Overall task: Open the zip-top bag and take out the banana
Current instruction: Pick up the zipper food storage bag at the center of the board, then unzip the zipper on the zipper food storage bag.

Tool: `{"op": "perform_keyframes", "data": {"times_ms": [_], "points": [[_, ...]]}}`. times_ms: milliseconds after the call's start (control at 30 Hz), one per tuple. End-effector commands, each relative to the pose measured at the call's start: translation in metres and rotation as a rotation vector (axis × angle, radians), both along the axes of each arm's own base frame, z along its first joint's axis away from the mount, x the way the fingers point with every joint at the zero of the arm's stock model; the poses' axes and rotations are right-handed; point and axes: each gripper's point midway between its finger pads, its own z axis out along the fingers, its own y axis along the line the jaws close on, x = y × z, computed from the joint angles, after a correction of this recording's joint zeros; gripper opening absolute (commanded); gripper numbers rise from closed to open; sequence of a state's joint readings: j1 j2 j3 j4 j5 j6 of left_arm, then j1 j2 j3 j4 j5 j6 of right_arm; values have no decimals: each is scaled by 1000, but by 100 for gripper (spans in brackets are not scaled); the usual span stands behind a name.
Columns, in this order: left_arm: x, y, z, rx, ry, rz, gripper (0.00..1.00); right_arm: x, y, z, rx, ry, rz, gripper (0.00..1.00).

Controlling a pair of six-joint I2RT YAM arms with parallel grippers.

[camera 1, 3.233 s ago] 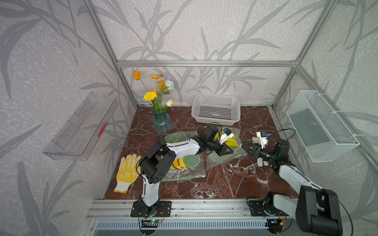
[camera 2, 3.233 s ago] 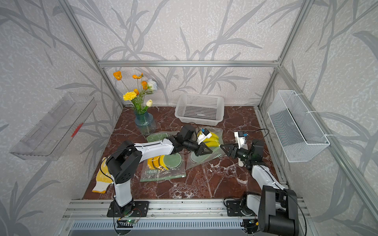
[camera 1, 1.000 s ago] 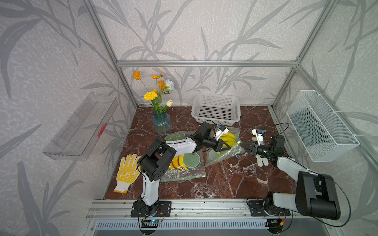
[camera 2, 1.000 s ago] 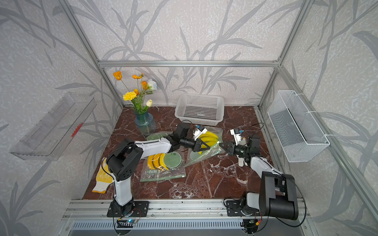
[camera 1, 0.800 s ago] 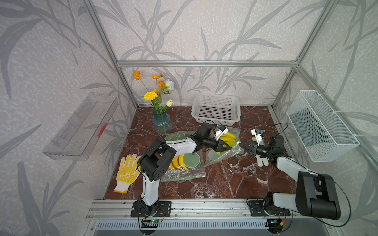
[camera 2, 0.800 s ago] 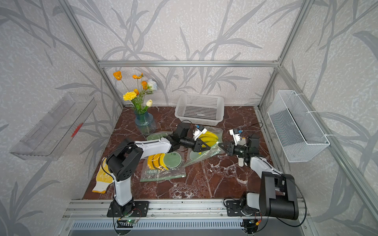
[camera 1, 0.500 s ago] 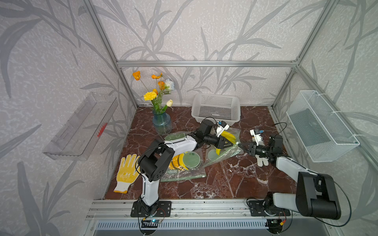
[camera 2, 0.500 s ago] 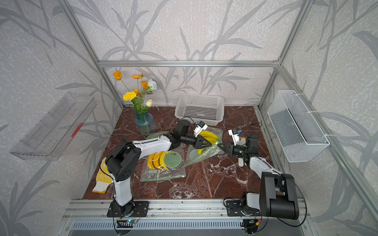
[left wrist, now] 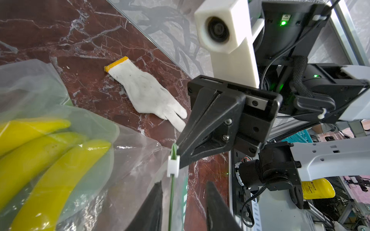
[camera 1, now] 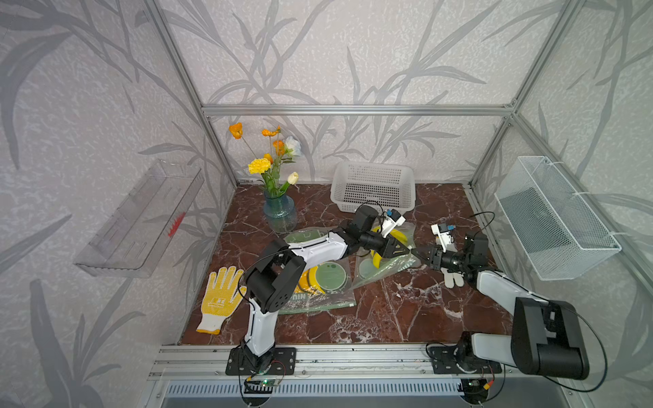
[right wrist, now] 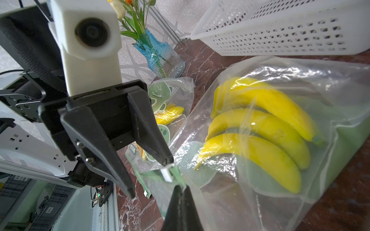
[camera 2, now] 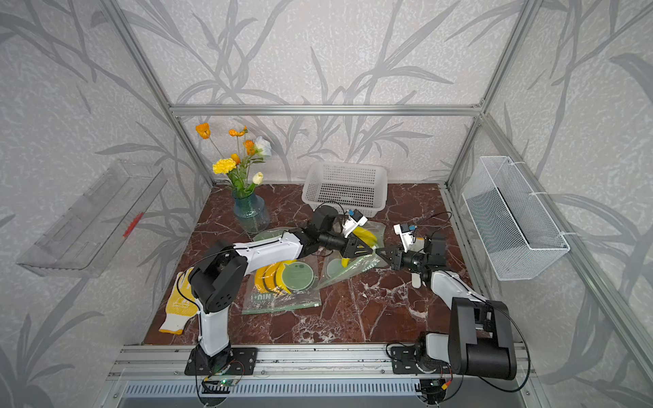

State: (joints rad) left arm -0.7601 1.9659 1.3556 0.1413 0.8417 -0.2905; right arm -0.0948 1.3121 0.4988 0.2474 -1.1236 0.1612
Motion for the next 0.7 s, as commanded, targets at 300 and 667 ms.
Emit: {"op": "perform_keyframes", "data": {"times_ms": [300, 667], "points": [[6, -11, 0, 9, -47, 8, 34, 2, 5, 13, -6, -46, 29, 0], [7, -13, 0, 13, -58, 3, 27, 2, 6, 13, -6, -45, 34, 0]]}}
